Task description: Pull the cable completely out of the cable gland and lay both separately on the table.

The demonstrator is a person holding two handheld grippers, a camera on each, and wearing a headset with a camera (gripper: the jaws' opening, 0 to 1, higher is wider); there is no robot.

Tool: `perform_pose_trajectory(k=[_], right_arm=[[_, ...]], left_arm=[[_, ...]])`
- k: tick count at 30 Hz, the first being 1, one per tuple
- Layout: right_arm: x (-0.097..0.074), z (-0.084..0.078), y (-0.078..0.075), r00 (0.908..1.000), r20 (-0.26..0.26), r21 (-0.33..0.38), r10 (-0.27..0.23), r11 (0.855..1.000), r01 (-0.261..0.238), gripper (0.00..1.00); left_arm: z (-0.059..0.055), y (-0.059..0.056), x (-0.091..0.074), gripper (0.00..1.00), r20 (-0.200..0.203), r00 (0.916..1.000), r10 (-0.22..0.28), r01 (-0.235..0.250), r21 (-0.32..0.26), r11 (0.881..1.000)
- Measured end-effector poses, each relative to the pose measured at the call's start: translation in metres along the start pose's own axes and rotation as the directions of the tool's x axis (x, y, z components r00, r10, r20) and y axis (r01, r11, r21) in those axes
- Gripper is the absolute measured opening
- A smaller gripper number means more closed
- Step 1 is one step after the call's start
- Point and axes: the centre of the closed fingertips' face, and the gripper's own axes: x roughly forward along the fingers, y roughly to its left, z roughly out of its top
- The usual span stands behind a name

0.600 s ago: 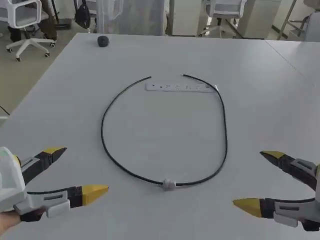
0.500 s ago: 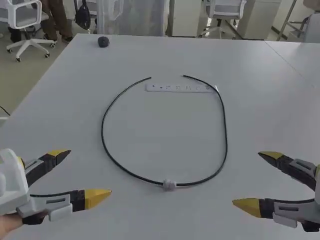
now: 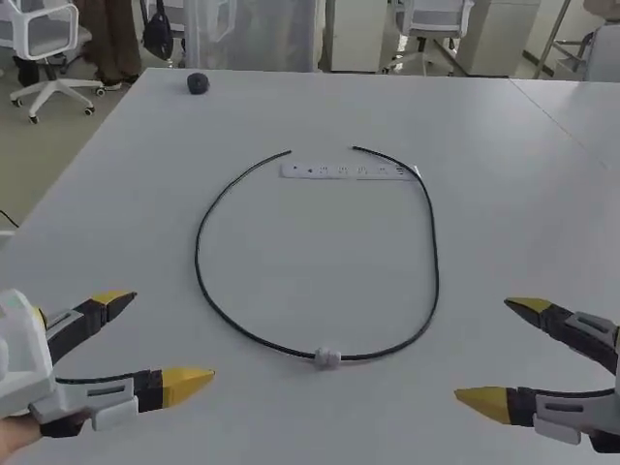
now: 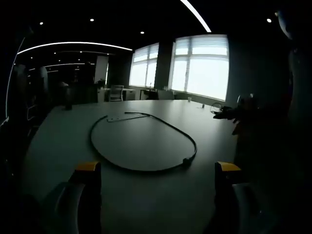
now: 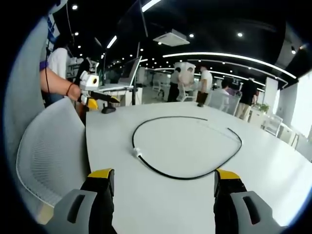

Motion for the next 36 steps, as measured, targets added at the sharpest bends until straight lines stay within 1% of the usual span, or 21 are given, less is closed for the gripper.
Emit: perform_pose_trajectory(k=[9, 11, 14, 15, 17, 18, 19, 21, 22, 24, 25, 27, 28, 30, 31, 36], right_arm=[[-0.0001, 0.0004, 0.0006, 1.0000, 0.007, -0.003, -0.005, 1.000, 0.005, 0.85], [-0.0004, -0.0013, 0.0010, 1.0000, 0.000, 0.000, -0.003, 1.000, 0.003, 0.84], [-0.0013, 0.0000, 0.0026, 1.0000, 0.003, 0.005, -0.006, 1.000, 0.006, 0.85], [-0.0014, -0.0002, 0.0029, 0.9999, 0.000, -0.006, -0.010, 1.000, 0.010, 0.85], [-0.0012, 0.0010, 0.0031, 1.0000, 0.004, 0.003, -0.008, 1.000, 0.008, 0.85], [-0.0012, 0.0020, 0.0031, 0.9999, 0.006, -0.006, -0.011, 1.000, 0.011, 0.85], [-0.0010, 0.0028, 0.0042, 0.9999, 0.008, 0.004, -0.007, 1.000, 0.007, 0.85], [-0.0006, 0.0040, 0.0053, 0.9999, 0.010, -0.007, -0.009, 1.000, 0.009, 0.85], [-0.0003, 0.0037, 0.0056, 0.9999, 0.008, 0.003, -0.006, 1.000, 0.006, 0.85], [-0.0004, 0.0042, 0.0050, 0.9999, 0.009, -0.011, -0.011, 1.000, 0.011, 0.85], [-0.0004, 0.0043, 0.0052, 0.9999, 0.010, -0.002, -0.007, 1.000, 0.007, 0.85], [-0.0002, 0.0050, 0.0053, 0.9999, 0.011, -0.009, -0.012, 1.000, 0.012, 0.84], [0.0004, 0.0047, 0.0059, 0.9999, 0.011, 0.006, -0.007, 1.000, 0.007, 0.84], [0.0007, 0.0046, 0.0053, 0.9999, 0.010, -0.006, -0.011, 1.000, 0.011, 0.85], [0.0008, 0.0044, 0.0058, 0.9999, 0.011, 0.006, -0.009, 1.000, 0.008, 0.85], [0.0011, 0.0029, 0.0065, 0.9999, 0.008, 0.001, -0.007, 1.000, 0.007, 0.85]], left_arm=[[-0.0023, -0.0022, -0.0015, 0.97, -0.004, 1.0000, -0.002, 0.002, -0.005, 1.000], [-0.0023, -0.0022, -0.0020, 0.97, -0.006, 1.0000, -0.001, 0.001, 0.002, 1.000], [-0.0013, -0.0021, -0.0021, 0.97, -0.002, 1.0000, -0.002, 0.002, -0.003, 1.000], [-0.0016, -0.0020, -0.0021, 0.97, -0.005, 1.0000, -0.002, 0.002, -0.001, 1.000], [-0.0013, -0.0022, -0.0023, 0.97, -0.001, 1.0000, -0.003, 0.003, -0.008, 1.000], [-0.0017, -0.0023, -0.0024, 0.97, -0.003, 1.0000, -0.003, 0.003, -0.008, 1.000], [-0.0019, -0.0023, -0.0026, 0.97, -0.004, 1.0000, -0.003, 0.003, -0.005, 1.000], [-0.0023, -0.0035, -0.0027, 0.97, -0.005, 1.0000, -0.008, 0.008, -0.007, 1.000], [-0.0023, -0.0035, -0.0028, 0.97, -0.005, 1.0000, -0.006, 0.006, -0.004, 1.000], [-0.0026, -0.0037, -0.0030, 0.97, -0.008, 0.9999, -0.008, 0.008, 0.000, 1.000], [-0.0023, -0.0040, -0.0030, 0.97, -0.006, 0.9999, -0.008, 0.008, -0.003, 1.000], [-0.0025, -0.0041, -0.0032, 0.97, -0.008, 0.9999, -0.008, 0.008, 0.001, 1.000], [-0.0026, -0.0043, -0.0033, 0.97, -0.009, 0.9999, -0.009, 0.009, 0.000, 1.000], [-0.0035, -0.0049, -0.0031, 0.97, -0.013, 0.9999, -0.010, 0.010, -0.001, 1.000], [-0.0038, -0.0049, -0.0030, 0.97, -0.014, 0.9998, -0.010, 0.011, 0.002, 1.000], [-0.0043, -0.0063, -0.0025, 0.97, -0.018, 0.9997, -0.016, 0.016, 0.002, 1.000]])
